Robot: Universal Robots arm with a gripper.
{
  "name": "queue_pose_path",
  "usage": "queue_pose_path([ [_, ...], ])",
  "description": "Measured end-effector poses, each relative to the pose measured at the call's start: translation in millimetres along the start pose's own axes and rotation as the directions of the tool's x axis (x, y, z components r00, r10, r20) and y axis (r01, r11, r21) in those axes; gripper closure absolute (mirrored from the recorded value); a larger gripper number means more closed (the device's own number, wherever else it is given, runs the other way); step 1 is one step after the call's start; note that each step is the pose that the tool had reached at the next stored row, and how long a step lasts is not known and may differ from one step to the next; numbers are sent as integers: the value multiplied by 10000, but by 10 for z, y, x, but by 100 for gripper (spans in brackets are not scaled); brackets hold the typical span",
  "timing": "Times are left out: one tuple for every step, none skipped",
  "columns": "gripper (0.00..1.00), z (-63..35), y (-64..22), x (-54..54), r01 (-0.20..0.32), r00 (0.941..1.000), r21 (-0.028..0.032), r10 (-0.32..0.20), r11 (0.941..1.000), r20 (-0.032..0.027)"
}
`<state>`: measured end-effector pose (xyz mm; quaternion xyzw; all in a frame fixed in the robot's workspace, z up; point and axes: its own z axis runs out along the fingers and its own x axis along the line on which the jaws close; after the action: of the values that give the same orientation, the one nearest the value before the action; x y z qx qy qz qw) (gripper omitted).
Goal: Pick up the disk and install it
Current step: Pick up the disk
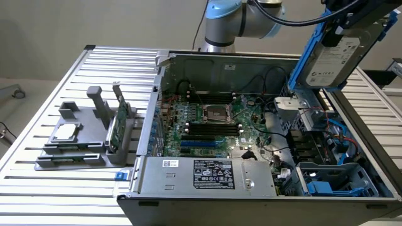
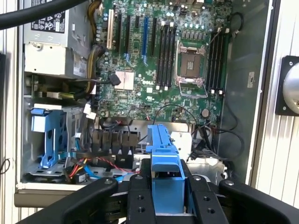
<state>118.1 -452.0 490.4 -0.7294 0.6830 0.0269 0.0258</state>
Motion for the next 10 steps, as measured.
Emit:
queue_pose_path([
  [67, -2, -8, 23, 0, 10000, 2, 0, 10000, 0],
  [67, -3, -17, 45, 1, 10000, 6, -1, 10000, 0],
  [67, -5, -24, 66, 1, 10000, 9, -1, 10000, 0],
  [67, -7, -32, 87, 1, 10000, 11, -1, 10000, -1],
  [67, -8, -39, 109, 1, 10000, 15, -1, 10000, 0],
  [67, -9, -46, 127, 1, 10000, 17, -1, 10000, -1],
  [67, -11, -54, 149, 1, 10000, 21, -1, 10000, -1],
  [67, -12, -61, 169, 1, 10000, 23, -1, 10000, -1],
  [67, -14, -69, 189, 2, 10000, 25, -2, 10000, -2],
  [67, -16, -76, 209, 2, 10000, 27, -2, 10000, -2],
])
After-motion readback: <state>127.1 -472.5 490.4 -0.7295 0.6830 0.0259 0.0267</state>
